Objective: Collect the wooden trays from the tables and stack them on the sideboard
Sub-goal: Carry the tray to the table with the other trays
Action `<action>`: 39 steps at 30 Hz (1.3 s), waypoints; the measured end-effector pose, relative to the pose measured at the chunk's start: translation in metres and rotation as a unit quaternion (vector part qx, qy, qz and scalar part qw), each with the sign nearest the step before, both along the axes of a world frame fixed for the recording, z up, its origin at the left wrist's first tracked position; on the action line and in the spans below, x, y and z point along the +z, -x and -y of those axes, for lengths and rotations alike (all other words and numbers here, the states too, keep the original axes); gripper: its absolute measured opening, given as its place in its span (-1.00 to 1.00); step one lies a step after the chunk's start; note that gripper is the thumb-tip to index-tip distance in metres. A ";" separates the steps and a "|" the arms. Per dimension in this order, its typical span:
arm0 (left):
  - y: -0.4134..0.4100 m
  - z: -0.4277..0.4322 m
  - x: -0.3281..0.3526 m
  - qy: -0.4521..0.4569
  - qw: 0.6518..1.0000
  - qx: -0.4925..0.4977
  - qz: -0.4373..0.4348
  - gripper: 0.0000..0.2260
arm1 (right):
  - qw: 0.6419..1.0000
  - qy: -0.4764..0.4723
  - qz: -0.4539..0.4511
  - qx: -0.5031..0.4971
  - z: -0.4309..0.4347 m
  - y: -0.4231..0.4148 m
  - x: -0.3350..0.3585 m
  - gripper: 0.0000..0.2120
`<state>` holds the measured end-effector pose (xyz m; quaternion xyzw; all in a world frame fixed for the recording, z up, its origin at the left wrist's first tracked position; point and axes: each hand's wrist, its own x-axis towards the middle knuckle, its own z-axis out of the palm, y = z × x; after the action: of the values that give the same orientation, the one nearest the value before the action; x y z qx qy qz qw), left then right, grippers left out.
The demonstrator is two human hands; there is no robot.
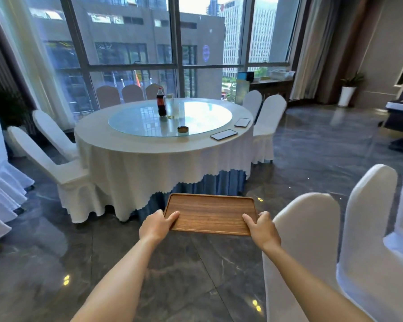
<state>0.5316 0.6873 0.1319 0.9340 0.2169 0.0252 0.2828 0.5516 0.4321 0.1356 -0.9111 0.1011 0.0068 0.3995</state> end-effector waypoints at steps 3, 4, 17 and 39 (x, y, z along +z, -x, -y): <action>-0.050 0.001 0.013 0.000 1.000 0.003 0.015 -0.59 | 1.000 -0.007 0.022 0.011 0.002 -0.055 0.014 -0.52; -0.065 0.000 0.015 -0.001 1.000 0.006 0.015 -0.59 | 1.000 -0.009 0.025 0.013 0.001 -0.071 0.017 -0.52; -0.303 -0.058 -0.016 0.000 0.999 -0.042 0.001 -0.59 | 1.000 -0.003 -0.006 -0.021 -0.057 -0.291 -0.017 -0.49; -0.702 -0.012 -0.071 0.068 0.991 -0.083 -0.078 -0.58 | 0.998 0.013 -0.030 -0.049 -0.003 -0.681 -0.064 -0.47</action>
<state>1.2335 0.6996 0.0609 0.9267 0.1607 -0.0858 0.3288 1.2324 0.4351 0.0712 -0.9098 0.1574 0.0136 0.3838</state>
